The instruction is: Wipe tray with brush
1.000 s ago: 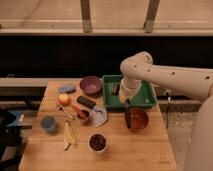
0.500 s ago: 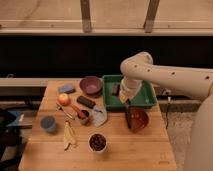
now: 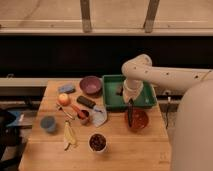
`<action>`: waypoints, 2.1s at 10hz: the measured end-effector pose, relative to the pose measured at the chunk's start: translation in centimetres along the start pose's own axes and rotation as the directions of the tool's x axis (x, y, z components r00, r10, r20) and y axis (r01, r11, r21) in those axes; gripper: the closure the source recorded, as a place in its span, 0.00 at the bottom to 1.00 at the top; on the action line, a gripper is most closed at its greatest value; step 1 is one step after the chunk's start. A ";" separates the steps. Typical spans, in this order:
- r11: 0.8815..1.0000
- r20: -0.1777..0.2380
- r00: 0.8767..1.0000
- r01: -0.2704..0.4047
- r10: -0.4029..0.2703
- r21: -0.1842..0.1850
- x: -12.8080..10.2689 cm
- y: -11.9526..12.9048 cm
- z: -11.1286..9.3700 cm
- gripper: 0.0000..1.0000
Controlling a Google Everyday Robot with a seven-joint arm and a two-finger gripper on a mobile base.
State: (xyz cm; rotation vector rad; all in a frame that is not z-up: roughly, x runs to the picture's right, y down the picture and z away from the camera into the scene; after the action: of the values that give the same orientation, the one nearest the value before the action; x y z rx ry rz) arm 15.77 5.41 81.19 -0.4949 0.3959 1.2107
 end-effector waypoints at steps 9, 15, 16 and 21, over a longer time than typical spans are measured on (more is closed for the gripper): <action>0.958 0.059 0.997 -0.030 0.048 -0.286 -6.4 -4.4 0.2 1.00; 0.950 0.089 0.996 0.014 0.015 -0.313 -7.2 -3.9 -1.0 1.00; 0.950 0.087 0.996 0.013 0.015 -0.313 -7.1 -3.9 -0.9 1.00; 0.976 0.122 0.993 0.019 0.008 -0.218 -6.2 -3.3 -1.0 1.00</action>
State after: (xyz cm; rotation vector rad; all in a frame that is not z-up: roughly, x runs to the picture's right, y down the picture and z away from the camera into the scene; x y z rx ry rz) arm 16.96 -0.93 84.19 -0.6073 0.1566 1.2787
